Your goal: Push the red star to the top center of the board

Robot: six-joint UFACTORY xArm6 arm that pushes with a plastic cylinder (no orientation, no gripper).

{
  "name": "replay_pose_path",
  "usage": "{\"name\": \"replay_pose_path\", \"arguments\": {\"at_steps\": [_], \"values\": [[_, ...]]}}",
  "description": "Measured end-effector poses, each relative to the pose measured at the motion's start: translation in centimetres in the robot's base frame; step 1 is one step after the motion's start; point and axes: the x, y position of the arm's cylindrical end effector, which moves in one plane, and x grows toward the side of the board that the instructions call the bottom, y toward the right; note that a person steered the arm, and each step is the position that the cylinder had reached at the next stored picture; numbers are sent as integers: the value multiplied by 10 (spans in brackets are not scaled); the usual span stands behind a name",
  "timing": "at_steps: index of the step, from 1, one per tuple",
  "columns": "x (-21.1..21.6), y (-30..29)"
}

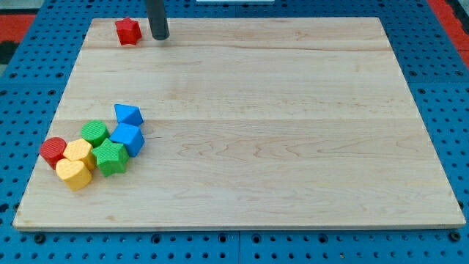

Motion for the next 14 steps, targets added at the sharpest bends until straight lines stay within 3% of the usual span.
{"name": "replay_pose_path", "arguments": {"at_steps": [1,2,3,4,6,8,9,10,11,12,14], "values": [[17,7],[41,-21],[45,-105],[3,-170],[1,-138],[-2,-22],[20,-23],[37,-127],[-9,-149],[-37,-87],[-31,106]]}}
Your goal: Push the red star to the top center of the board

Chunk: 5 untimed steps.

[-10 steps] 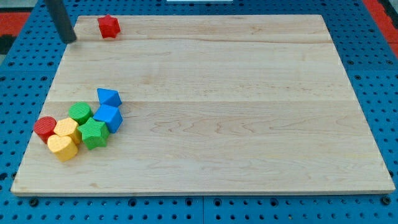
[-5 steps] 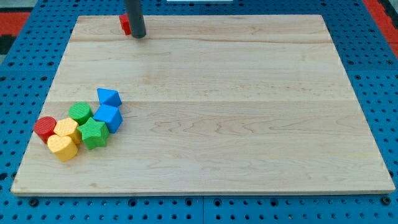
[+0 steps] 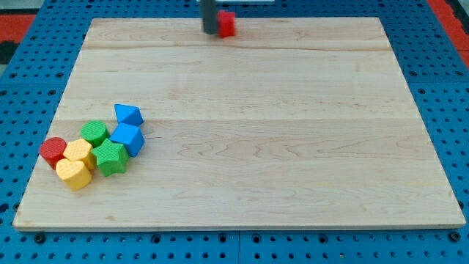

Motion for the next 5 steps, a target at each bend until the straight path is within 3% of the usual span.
{"name": "replay_pose_path", "arguments": {"at_steps": [1,2,3,4,5], "values": [[27,-18],[60,85],[20,168],[-26,136],[-25,99]]}}
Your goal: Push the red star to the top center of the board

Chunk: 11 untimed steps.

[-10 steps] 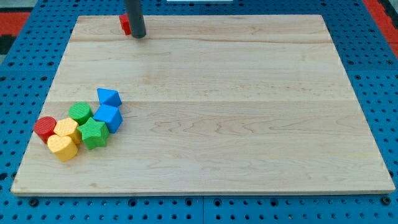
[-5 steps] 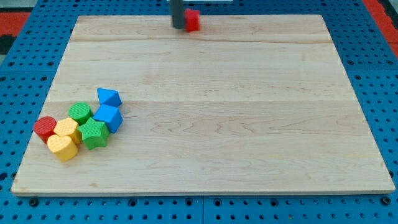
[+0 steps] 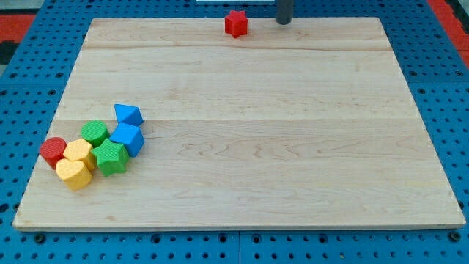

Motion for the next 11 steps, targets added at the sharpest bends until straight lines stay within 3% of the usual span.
{"name": "replay_pose_path", "arguments": {"at_steps": [1,2,3,4,6,7,8,9,10,11], "values": [[4,-107],[7,-100],[41,-57],[68,-53],[81,-55],[102,-151],[78,-289],[23,-327],[20,-214],[17,-157]]}}
